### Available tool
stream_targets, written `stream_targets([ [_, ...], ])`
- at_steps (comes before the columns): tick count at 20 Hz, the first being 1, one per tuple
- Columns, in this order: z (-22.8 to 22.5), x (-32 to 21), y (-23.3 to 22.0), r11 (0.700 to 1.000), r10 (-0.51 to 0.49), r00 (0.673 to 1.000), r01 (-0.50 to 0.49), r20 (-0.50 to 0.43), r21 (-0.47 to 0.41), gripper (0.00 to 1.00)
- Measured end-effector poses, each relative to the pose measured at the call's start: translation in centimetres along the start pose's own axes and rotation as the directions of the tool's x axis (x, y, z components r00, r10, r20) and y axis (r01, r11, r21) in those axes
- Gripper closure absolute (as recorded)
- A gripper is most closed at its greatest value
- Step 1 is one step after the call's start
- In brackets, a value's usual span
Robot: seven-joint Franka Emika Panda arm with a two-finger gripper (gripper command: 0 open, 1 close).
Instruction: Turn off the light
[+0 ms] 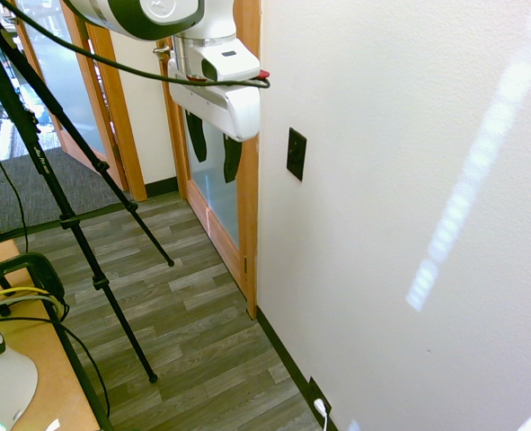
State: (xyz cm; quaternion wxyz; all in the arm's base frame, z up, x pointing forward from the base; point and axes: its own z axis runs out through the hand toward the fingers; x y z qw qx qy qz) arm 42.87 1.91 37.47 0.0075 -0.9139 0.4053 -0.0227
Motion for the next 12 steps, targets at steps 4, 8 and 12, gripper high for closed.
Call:
stream_targets([
  [4, -0.6, 0.2, -1.6, 0.998, 0.012, 0.999, -0.01, -0.034, 0.054, 0.0],
  [8, -1.0, -0.1, -7.4, 0.989, 0.067, 0.995, -0.056, -0.078, 0.135, 0.0],
  [12, 2.8, 1.5, -11.5, 0.975, 0.161, 0.978, -0.137, -0.135, 0.173, 0.0],
])
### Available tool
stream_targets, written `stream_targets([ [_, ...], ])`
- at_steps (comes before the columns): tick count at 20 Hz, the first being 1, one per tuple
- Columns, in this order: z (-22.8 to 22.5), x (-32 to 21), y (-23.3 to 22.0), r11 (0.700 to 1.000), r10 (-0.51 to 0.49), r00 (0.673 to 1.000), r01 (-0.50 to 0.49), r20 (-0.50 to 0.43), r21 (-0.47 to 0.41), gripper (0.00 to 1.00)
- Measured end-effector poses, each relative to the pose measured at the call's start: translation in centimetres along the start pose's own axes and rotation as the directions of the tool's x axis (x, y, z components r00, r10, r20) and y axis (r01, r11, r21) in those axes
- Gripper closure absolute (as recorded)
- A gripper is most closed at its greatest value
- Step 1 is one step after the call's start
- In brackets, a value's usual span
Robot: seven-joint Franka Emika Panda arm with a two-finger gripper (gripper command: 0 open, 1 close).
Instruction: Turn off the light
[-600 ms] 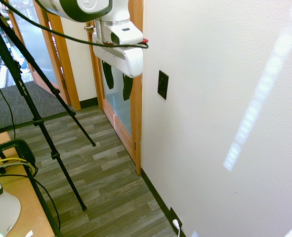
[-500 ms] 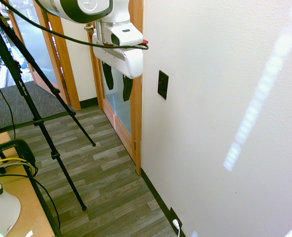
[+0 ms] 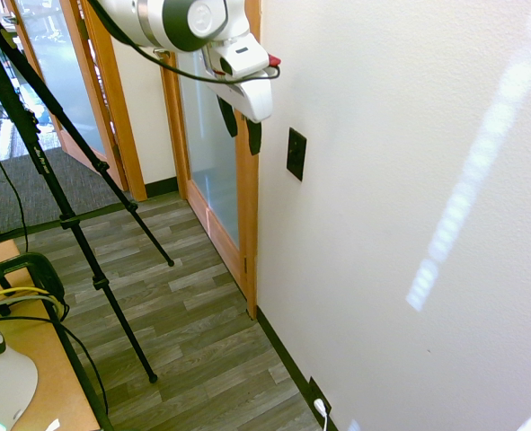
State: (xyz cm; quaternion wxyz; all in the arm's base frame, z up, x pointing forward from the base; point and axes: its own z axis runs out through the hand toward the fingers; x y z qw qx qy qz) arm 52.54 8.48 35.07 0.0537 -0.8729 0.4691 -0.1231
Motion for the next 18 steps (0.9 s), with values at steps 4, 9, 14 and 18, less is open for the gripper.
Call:
stream_targets([
  [4, 4.0, -0.1, -1.1, 0.997, 0.052, 0.994, -0.046, -0.095, 0.058, 0.0],
  [9, 4.6, 0.6, -3.2, 0.988, 0.12, 0.97, -0.095, -0.212, 0.123, 0.0],
  [14, 5.8, 0.8, -5.1, 0.987, 0.126, 0.965, -0.098, -0.231, 0.126, 1.0],
  [18, 6.2, 1.5, -6.0, 0.987, 0.12, 0.958, -0.086, -0.261, 0.138, 1.0],
])
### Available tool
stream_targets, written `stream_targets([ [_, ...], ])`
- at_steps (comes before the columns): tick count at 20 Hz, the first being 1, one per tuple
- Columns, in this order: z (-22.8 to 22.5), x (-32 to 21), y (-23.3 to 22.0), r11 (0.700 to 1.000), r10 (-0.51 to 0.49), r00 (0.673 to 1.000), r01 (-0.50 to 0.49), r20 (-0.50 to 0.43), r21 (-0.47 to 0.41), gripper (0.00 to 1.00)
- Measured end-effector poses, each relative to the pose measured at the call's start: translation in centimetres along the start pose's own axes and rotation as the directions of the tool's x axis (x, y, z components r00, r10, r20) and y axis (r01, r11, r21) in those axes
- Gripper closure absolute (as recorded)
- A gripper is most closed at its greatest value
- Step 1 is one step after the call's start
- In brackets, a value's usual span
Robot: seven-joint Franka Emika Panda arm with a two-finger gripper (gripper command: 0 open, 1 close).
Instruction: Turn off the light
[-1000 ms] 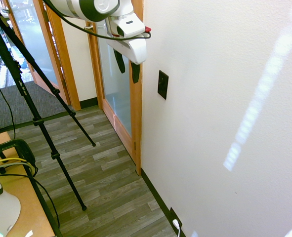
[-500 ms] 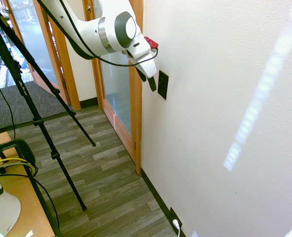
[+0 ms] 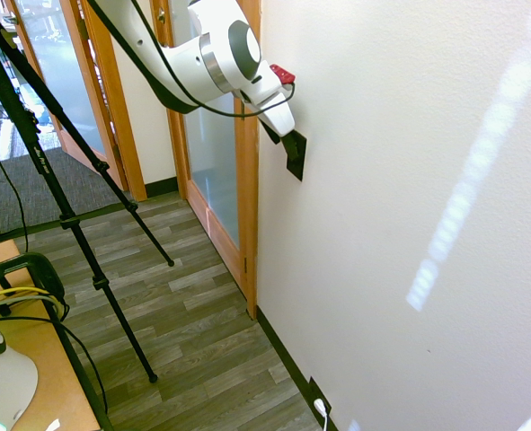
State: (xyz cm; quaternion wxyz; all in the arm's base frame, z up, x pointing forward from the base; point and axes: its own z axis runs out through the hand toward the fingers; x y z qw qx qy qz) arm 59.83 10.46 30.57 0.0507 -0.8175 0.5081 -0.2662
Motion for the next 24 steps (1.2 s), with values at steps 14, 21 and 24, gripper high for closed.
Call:
stream_targets([
  [14, 0.5, 0.1, -0.1, 1.0, 0.008, 1.0, -0.008, 0.001, 0.028, 1.0],
  [21, 1.0, 1.2, 1.2, 0.999, 0.024, 1.0, -0.024, 0.001, 0.024, 1.0],
  [24, 0.9, 1.1, 1.2, 0.999, 0.024, 1.0, -0.024, 0.01, 0.039, 1.0],
])
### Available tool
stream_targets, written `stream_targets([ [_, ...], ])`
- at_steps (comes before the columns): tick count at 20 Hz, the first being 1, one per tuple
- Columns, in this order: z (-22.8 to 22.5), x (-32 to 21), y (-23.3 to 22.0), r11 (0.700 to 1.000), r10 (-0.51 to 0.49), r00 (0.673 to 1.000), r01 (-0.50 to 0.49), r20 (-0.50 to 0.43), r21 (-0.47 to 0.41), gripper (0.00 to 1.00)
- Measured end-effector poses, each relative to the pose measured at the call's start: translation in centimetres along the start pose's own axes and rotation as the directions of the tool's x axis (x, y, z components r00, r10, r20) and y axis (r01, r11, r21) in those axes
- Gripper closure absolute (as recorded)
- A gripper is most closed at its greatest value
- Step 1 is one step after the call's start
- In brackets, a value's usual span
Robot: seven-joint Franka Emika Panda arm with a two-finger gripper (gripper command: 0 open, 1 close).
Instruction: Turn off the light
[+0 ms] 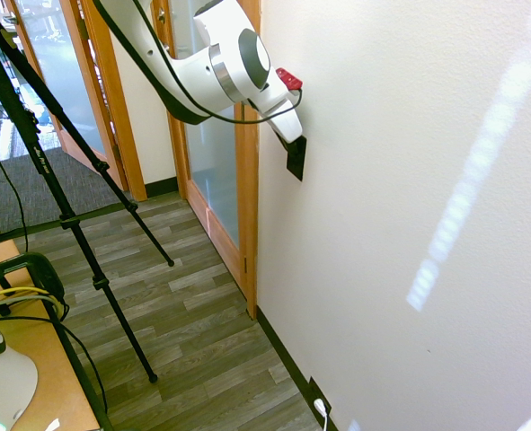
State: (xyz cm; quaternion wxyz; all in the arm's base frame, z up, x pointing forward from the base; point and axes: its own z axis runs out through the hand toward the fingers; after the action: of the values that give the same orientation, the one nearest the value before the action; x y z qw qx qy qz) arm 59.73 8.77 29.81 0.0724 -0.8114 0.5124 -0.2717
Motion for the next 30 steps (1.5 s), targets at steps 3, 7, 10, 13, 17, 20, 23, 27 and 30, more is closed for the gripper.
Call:
stream_targets([
  [3, 0.0, -0.1, 0.0, 1.0, -0.011, 1.0, 0.011, -0.001, 0.003, 1.0],
  [7, 0.2, -0.4, -0.1, 1.0, -0.022, 1.0, 0.022, -0.004, -0.001, 1.0],
  [10, 0.4, -0.6, -0.1, 0.999, -0.035, 0.999, 0.035, -0.006, -0.003, 1.0],
  [13, 1.1, -1.0, 0.1, 0.999, -0.048, 0.999, 0.048, -0.004, -0.013, 1.0],
  [17, 1.8, -1.3, 0.1, 0.998, -0.06, 0.998, 0.06, -0.002, -0.022, 0.0],
  [20, 1.9, -1.0, 0.4, 0.996, -0.084, 0.996, 0.084, 0.013, -0.006, 0.0],
  [23, 1.9, -0.9, 0.5, 0.993, -0.116, 0.993, 0.116, 0.025, 0.001, 0.0],
  [27, 2.0, -0.8, 0.4, 0.986, -0.169, 0.984, 0.169, 0.062, 0.003, 0.0],
  [30, 3.0, -1.1, 0.7, 0.978, -0.208, 0.972, 0.209, 0.111, 0.002, 0.0],
])
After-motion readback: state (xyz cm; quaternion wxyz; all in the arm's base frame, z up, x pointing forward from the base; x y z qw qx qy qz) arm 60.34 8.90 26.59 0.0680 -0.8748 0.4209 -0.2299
